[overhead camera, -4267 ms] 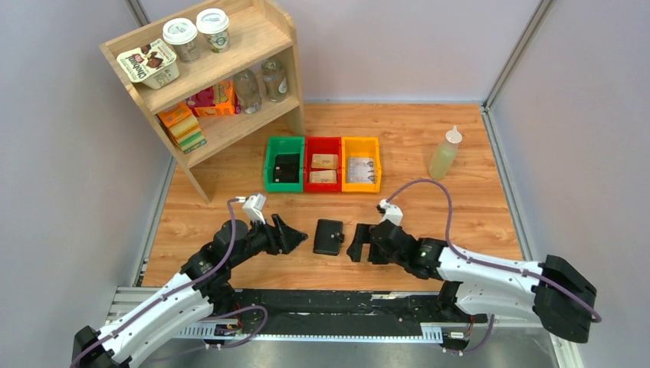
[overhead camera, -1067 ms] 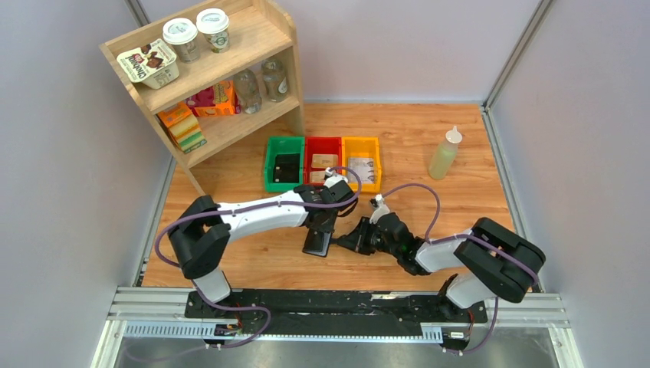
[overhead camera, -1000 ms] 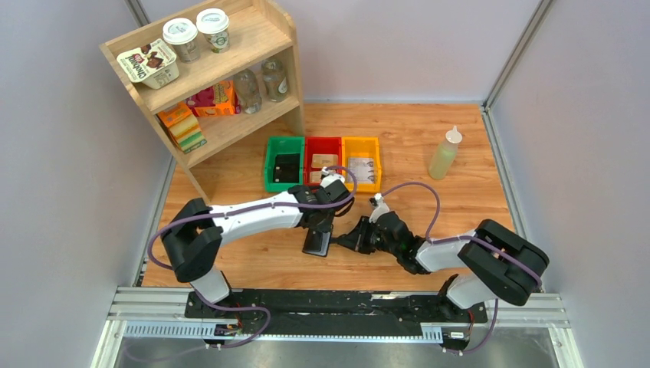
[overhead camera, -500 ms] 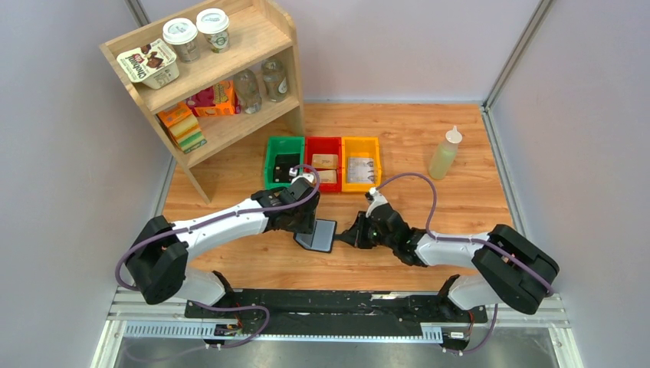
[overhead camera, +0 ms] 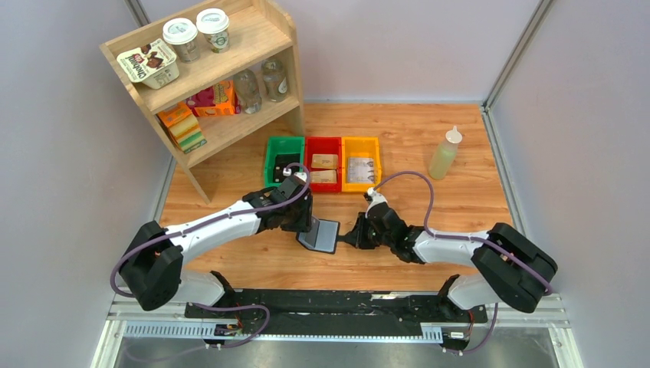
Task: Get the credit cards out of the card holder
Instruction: Open the card holder at the center of the board.
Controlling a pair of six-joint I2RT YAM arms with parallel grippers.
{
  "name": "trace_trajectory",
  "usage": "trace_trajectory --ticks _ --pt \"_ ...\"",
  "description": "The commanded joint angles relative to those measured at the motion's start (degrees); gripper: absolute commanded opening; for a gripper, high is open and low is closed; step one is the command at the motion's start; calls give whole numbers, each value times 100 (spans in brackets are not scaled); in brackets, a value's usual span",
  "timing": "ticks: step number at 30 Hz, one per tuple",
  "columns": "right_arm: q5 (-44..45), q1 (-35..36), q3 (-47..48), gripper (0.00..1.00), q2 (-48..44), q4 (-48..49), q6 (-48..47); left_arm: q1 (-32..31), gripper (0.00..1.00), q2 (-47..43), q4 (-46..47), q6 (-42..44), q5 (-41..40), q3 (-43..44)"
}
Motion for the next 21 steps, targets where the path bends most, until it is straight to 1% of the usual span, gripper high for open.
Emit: trace_trajectory --ticks 1,2,3,5,6,7,10,13,15,17,21 --pt "352 -26 212 0 -310 -457 -287 3 46 -243 173 -53 111 -22" --pt "353 -35 255 2 -372 -641 -305 21 46 -235 103 -97 102 -48" --pt "605 -35 325 5 -477 -843 -348 30 46 -226 68 -114 76 -66" --pt "774 -35 475 10 -644 -1239 -445 56 46 -191 -151 -158 -38 -92" --pt "879 -35 554 14 -732 -1588 -472 65 46 -191 -292 -176 -108 -101" --pt "941 -35 650 22 -828 -1775 -481 74 47 -173 -380 -185 -231 -110" --pt "1144 -26 966 38 -1048 -2346 -516 135 50 -252 -556 -237 -294 -171" --pt "1267 -35 1265 48 -1242 -2777 -533 135 52 -419 -592 -238 -303 -163" --pt "1206 -26 1415 49 -1374 -2866 -560 135 55 -577 -610 -203 -303 -49" --pt "961 -26 1495 49 -1488 -2735 -569 135 57 -718 -636 -150 -285 56" --pt "215 -18 1618 46 -1471 -2139 -472 144 57 -920 -513 -53 -188 127"
